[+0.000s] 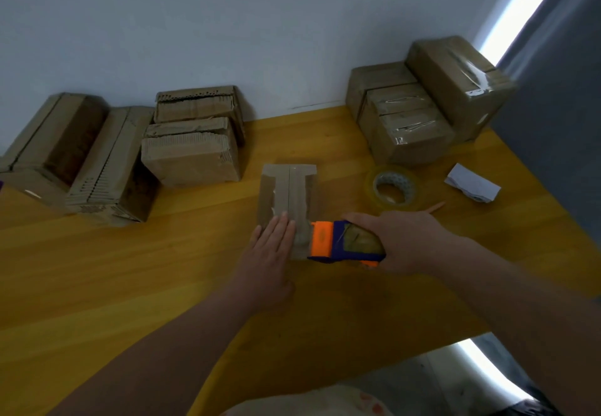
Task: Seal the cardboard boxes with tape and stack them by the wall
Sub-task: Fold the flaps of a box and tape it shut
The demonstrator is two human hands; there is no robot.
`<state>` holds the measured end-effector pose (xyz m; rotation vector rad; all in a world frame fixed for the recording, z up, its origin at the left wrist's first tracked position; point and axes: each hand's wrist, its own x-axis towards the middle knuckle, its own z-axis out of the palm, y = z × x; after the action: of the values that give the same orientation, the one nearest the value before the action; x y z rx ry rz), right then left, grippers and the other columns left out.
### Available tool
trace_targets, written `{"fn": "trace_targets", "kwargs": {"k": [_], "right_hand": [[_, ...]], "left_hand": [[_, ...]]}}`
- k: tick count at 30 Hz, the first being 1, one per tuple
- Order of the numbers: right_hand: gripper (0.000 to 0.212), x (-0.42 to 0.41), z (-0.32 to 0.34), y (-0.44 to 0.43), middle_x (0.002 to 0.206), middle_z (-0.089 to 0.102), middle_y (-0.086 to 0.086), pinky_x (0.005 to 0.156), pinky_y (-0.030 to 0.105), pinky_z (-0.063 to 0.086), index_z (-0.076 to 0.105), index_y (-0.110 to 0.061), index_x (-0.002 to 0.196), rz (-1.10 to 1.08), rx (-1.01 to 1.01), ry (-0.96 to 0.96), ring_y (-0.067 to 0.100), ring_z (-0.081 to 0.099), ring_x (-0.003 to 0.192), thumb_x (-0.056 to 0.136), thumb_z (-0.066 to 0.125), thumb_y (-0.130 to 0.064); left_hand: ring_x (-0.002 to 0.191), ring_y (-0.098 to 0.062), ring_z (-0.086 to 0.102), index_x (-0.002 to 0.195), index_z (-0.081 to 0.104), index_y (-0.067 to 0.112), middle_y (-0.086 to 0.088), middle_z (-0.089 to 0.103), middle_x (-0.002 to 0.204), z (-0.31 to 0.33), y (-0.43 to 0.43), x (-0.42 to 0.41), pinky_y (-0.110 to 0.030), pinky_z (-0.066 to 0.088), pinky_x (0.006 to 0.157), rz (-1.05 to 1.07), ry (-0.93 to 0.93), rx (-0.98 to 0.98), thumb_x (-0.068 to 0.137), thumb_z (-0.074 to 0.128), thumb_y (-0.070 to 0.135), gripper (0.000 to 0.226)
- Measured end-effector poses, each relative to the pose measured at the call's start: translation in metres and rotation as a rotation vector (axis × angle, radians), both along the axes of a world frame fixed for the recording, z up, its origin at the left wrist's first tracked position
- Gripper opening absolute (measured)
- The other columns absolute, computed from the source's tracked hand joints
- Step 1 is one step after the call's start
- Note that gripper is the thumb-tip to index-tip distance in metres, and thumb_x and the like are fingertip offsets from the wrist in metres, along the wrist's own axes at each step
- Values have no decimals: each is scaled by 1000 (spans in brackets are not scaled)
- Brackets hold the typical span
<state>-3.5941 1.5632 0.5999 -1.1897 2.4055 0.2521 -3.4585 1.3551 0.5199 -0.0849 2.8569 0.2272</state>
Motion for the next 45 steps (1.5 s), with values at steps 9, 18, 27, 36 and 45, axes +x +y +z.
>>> {"fn": "trace_targets", "kwargs": {"k": [9,18,27,36,45], "right_hand": [[84,-14,15,23,128,52,-6,88,37,48,-4,-50,148,49,65,23,17,55,113,85,48,-71],[85,-17,-5,-7,128,53,-2,76,37,50,1,-41,151,67,238,42,23,58,108,88,55,-59],[83,-13,2,-13,107,56,-3,71,35,53,12,-36,149,52,240,18,20,58,90,84,61,-52],[84,25,-13,-32,114,59,-1,77,37,54,19,-31,147,-13,41,-39,24,60,99,78,65,-47],[93,31,1,-15,126,54,-4,79,34,52,1,-38,152,-50,-68,-57,20,58,106,83,62,-51]], "left_hand": [[139,-17,-33,137,-35,15,-5,-34,153,3,0,1,-36,-20,113,-20,-23,-32,89,53,45,105],[139,-16,-33,138,-35,18,-4,-35,152,2,-1,-1,-38,-17,115,-25,-60,-54,89,53,44,104],[143,-11,-22,151,-15,20,2,-23,157,8,-4,-7,-46,-5,119,5,-63,70,91,54,34,92],[148,-17,-1,153,9,26,4,1,161,5,-26,-33,-42,2,118,-8,17,-18,104,14,41,52],[146,-20,-17,150,-14,35,2,-23,158,-3,-31,-36,-47,-6,117,39,-74,-28,101,10,48,56]]}}
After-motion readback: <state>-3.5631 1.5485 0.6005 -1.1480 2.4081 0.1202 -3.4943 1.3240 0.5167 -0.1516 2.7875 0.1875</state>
